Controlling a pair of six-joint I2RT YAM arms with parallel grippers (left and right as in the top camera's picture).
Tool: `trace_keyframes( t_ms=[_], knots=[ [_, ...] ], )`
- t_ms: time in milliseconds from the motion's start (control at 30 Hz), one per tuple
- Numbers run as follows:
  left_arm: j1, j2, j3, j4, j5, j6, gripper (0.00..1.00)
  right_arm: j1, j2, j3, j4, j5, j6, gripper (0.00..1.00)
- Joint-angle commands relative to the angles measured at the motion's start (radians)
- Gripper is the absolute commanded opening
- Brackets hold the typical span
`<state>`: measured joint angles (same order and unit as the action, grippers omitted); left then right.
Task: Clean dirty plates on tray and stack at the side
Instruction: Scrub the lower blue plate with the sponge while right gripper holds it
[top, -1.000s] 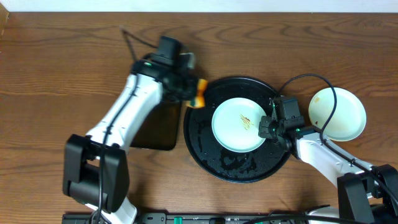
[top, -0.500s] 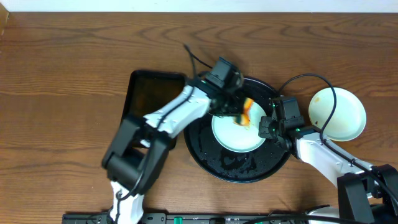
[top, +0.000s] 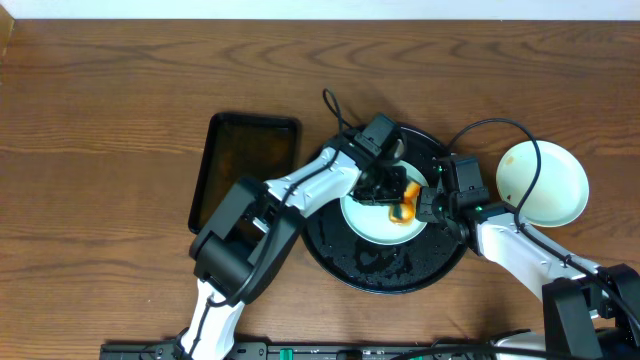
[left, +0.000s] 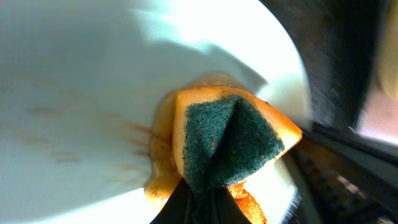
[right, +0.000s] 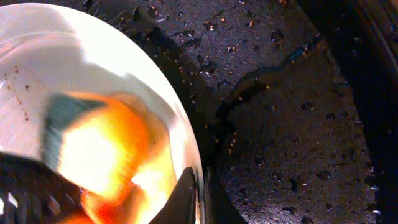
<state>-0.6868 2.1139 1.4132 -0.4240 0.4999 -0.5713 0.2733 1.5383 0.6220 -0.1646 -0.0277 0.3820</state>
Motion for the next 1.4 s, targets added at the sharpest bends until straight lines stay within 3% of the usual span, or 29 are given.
trace_keyframes(
  t_ms=[0, 233, 333, 433, 567, 733, 833, 933, 1033, 1200, 1367],
  knots=[
    [0.084, 0.002, -0.002, -0.05, -0.294, -0.011, 0.08, 0.011, 0.052, -0.031, -0.038, -0.007, -0.017, 0.01],
    [0.179, -0.037, -0.002, -0.138, -0.315, -0.027, 0.07, 0.011, 0.052, -0.031, -0.041, -0.007, -0.017, 0.01],
    [0.181, -0.069, -0.002, -0.218, -0.23, -0.004, 0.08, 0.011, 0.052, -0.031, -0.045, -0.007, -0.024, 0.01],
    [0.167, -0.093, -0.002, -0.309, -0.016, 0.138, 0.08, 0.011, 0.052, -0.031, -0.051, -0.006, -0.024, 0.01],
    [0.165, -0.129, -0.002, -0.378, 0.125, 0.319, 0.07, 0.011, 0.052, -0.031, -0.048, -0.006, -0.024, 0.01],
    [0.204, -0.228, -0.002, -0.37, -0.007, 0.349, 0.07, 0.011, 0.052, -0.031, -0.048, -0.006, -0.024, 0.03],
    [0.24, -0.306, -0.002, -0.372, -0.15, 0.347, 0.07, 0.011, 0.052, -0.031, -0.048, -0.007, -0.024, 0.2],
    [0.275, -0.367, -0.002, -0.388, -0.299, 0.33, 0.07, 0.011, 0.052, -0.031, -0.054, -0.01, -0.023, 0.23],
    [0.322, -0.401, -0.002, -0.412, -0.402, 0.304, 0.07, 0.011, 0.052, -0.031, -0.064, -0.034, -0.023, 0.23],
    [0.406, -0.396, -0.005, -0.44, -0.417, 0.3, 0.08, 0.011, 0.052, -0.032, -0.075, -0.054, -0.019, 0.2],
    [0.481, -0.389, -0.016, -0.443, -0.434, 0.235, 0.07, 0.011, 0.052, -0.04, -0.08, -0.052, -0.009, 0.07]
  ],
)
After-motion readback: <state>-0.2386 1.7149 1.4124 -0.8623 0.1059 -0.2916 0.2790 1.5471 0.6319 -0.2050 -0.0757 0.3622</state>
